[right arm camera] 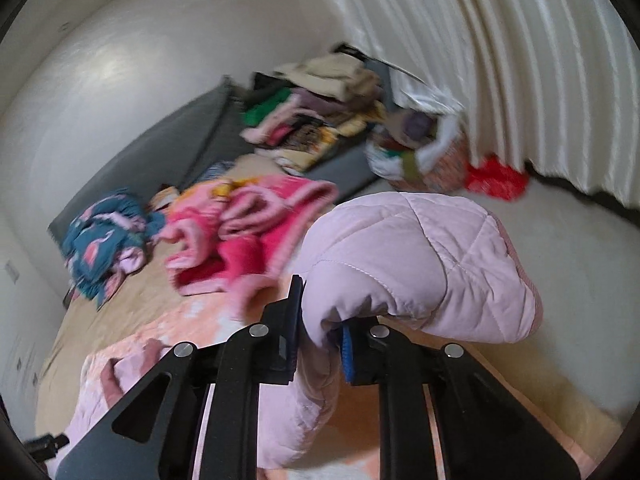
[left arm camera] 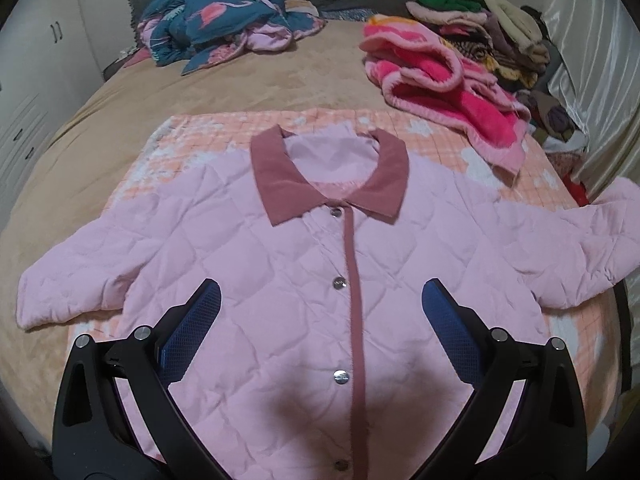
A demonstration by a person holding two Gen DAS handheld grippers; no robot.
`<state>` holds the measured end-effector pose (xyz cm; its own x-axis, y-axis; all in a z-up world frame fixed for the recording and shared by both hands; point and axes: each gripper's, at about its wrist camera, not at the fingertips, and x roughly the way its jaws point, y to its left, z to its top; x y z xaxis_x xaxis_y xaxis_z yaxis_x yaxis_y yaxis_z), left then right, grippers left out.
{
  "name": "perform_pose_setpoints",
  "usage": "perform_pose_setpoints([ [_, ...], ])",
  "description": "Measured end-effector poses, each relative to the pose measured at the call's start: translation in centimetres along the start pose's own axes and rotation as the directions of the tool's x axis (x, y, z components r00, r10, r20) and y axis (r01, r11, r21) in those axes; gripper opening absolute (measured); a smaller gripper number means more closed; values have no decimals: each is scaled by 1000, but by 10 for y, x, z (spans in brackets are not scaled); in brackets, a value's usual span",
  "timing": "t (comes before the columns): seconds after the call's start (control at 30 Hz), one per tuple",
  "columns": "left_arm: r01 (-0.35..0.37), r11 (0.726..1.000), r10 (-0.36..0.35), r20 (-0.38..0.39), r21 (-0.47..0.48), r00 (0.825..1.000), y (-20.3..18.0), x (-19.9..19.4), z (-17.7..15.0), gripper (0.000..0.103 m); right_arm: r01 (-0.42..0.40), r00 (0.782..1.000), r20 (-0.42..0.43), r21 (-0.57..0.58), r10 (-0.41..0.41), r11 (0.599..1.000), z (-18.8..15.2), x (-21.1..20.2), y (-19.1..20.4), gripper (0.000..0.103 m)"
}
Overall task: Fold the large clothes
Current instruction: 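Grasp the sleeve cuff with the right tool and fold it across the jacket front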
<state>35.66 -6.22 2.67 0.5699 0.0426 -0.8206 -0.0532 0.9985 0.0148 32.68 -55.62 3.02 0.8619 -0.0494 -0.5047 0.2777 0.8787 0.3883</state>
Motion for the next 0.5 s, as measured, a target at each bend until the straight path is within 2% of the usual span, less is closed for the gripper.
perform_pose_setpoints([
  [0.3,-4,999,5,33,-36,999,33,-12,9,94,-105,992,54,-196,118,975,6,-23,100,15],
  [0.5,-19,998,22,53,-56,998,55,-17,12,94,-194,976,41,-271,212,943,-3,-27,156,15],
])
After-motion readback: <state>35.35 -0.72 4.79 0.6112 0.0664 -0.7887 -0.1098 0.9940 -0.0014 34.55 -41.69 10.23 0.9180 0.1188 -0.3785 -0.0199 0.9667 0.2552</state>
